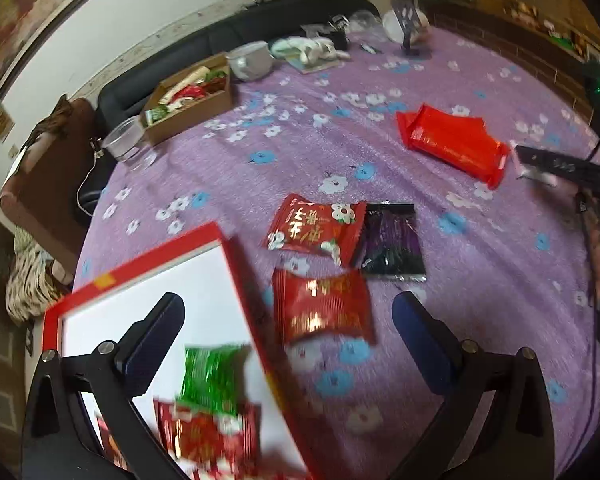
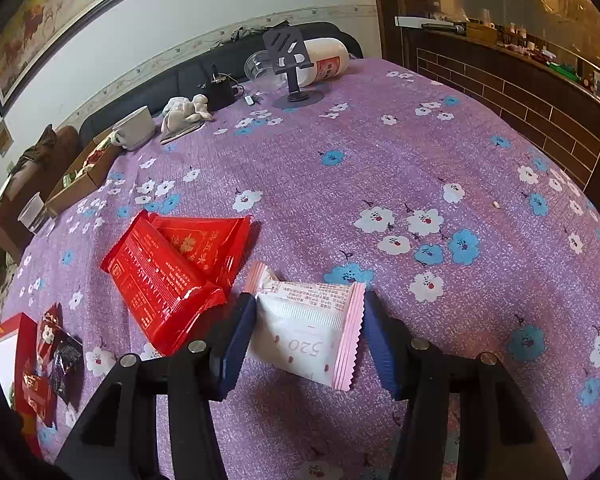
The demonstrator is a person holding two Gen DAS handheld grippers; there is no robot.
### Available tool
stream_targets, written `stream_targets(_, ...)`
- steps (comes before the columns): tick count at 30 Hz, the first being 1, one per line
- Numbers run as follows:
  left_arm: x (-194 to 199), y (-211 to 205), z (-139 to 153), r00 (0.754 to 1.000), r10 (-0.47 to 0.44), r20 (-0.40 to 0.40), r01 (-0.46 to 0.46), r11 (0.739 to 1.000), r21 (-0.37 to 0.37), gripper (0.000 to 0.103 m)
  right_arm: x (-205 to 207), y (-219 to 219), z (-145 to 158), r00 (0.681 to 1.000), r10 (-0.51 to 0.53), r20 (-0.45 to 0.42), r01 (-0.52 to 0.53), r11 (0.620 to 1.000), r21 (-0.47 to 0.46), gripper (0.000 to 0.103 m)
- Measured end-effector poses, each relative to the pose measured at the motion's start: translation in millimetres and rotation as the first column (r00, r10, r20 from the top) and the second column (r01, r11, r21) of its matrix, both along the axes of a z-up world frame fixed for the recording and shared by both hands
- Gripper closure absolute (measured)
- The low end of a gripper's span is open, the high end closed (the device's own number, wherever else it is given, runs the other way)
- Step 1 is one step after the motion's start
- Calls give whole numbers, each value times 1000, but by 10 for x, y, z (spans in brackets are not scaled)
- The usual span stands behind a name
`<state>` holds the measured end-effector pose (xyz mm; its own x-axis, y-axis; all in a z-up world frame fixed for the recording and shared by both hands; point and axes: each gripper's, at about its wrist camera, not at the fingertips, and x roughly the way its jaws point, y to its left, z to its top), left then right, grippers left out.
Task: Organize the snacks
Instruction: 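Grasp a red packet with the left gripper while the right lifts the pink packet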
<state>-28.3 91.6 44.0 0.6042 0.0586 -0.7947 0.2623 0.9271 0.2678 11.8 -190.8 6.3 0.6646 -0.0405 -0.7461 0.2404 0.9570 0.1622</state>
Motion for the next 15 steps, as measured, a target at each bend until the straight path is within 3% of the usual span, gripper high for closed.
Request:
stream_targets(8, 158, -147, -230, 992, -108, -71, 113, 990, 80, 0, -10, -7, 5, 1000, 1, 3, -1, 1000, 9, 47)
stream_targets(10, 179, -135, -290, 990, -111, -92, 117, 991, 64, 5, -11, -10, 5, 1000, 1, 3, -1, 1000, 10, 47)
stream_targets(12, 168, -134, -309, 990, -127, -59, 131, 989, 70, 8, -11, -7, 6, 1000, 1, 2, -1, 1000, 9, 47)
stream_targets(13, 166, -135, -307, 990, -133, -55, 136, 989, 61, 12, -11, -8, 6, 1000, 1, 2, -1, 1000, 9, 47)
stream_targets(15, 197, -109, -293, 985, -143, -96, 141, 990, -28, 42, -12, -7, 7, 1000, 1, 2, -1, 1000, 10, 47)
